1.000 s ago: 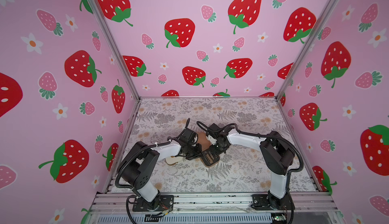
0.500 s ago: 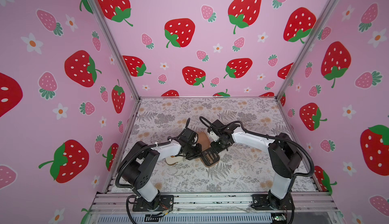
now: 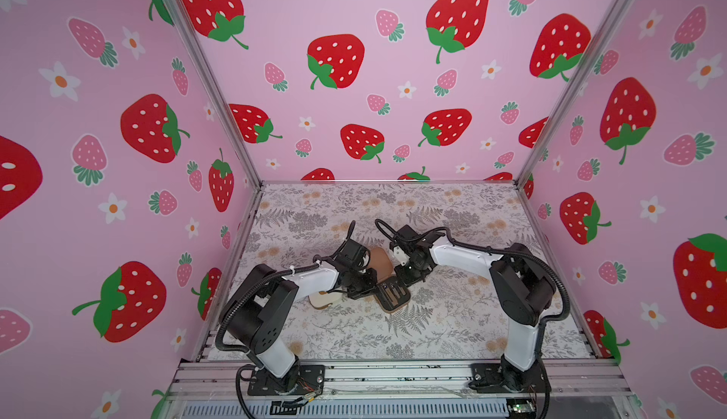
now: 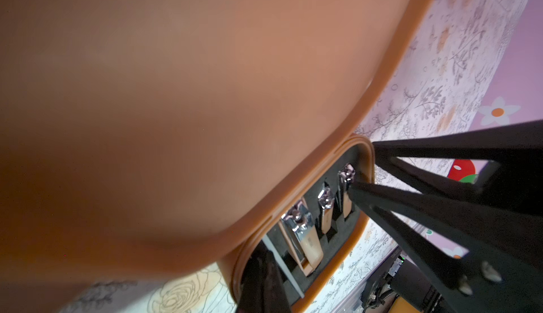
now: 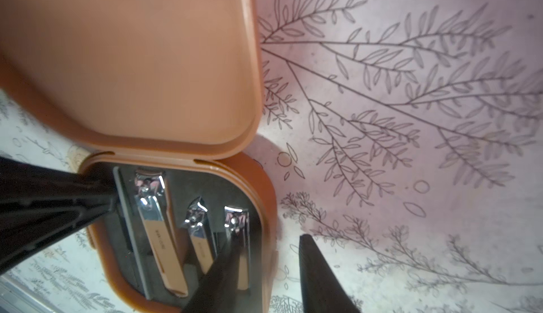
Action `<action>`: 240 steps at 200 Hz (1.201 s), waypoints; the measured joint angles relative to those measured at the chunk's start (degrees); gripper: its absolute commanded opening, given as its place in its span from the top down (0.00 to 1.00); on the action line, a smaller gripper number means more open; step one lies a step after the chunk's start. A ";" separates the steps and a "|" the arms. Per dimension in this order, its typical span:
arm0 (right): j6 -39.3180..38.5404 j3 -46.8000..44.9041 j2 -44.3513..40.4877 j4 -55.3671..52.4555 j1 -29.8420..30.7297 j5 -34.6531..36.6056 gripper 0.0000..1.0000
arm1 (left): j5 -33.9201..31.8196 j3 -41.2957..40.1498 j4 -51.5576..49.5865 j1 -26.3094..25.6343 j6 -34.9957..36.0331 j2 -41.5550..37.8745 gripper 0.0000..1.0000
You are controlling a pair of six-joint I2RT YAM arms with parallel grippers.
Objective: Organize nail clipper sets
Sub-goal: Place the nail clipper in the storage box, then pick up the storage box at the center of the board.
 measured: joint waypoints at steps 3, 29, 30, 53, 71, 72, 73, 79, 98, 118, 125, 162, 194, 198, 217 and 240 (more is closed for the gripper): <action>0.02 0.00 0.00 0.04 -0.02 -0.04 0.66 | 0.00 0.00 0.00 0.00 0.00 0.00 1.00; 0.20 -0.39 0.00 0.81 -0.02 -0.55 0.66 | 0.00 0.00 -0.02 0.00 0.00 0.00 1.00; 0.20 -0.42 0.00 0.85 -0.02 -0.59 0.66 | 0.00 0.00 -0.02 0.00 0.00 0.00 1.00; 0.68 -1.92 -0.68 2.29 0.04 -1.11 0.66 | -0.02 0.11 -0.20 0.00 0.00 0.00 1.00; 1.29 -3.32 -1.77 2.89 0.04 -1.16 0.66 | -0.02 0.20 -0.33 0.00 0.00 0.02 1.00; 1.31 -3.39 -1.81 2.89 0.04 -1.14 0.66 | -0.02 0.22 -0.33 0.00 0.00 0.02 1.00; 1.33 -3.52 -1.92 2.82 0.04 -1.16 0.66 | -0.02 0.22 -0.35 0.00 0.00 0.04 1.00; 1.46 -4.07 -2.38 2.73 0.11 -1.11 0.66 | -0.02 0.26 -0.39 0.00 0.00 0.09 1.00; 1.90 -5.92 -4.11 2.25 0.09 -0.63 0.66 | 0.00 0.33 -0.52 0.00 0.00 0.11 1.00; 2.64 -7.45 -5.81 2.08 0.00 -0.42 0.67 | -0.02 0.35 -0.52 0.00 0.00 0.11 1.00; 2.91 -7.82 -6.29 2.10 -0.02 -0.35 0.67 | -0.02 0.35 -0.55 0.00 0.00 0.11 1.00; 3.61 -8.52 -6.97 2.21 -0.02 -0.28 0.72 | -0.02 0.35 -0.55 0.00 0.00 0.11 1.00; 4.44 -8.59 -6.62 2.43 -0.02 -0.31 0.80 | -0.02 0.35 -0.55 0.00 0.00 0.11 1.00; 4.50 -8.59 -6.54 2.49 -0.02 -0.31 0.82 | 0.00 0.35 -0.55 0.00 0.00 0.11 1.00; 4.68 -8.59 -6.19 2.82 -0.02 -0.42 0.88 | -0.02 0.44 -0.66 0.00 0.02 0.11 1.00; 5.11 -8.57 -6.16 2.86 0.33 -0.28 0.94 | 0.02 0.92 -1.25 0.00 0.17 0.11 0.98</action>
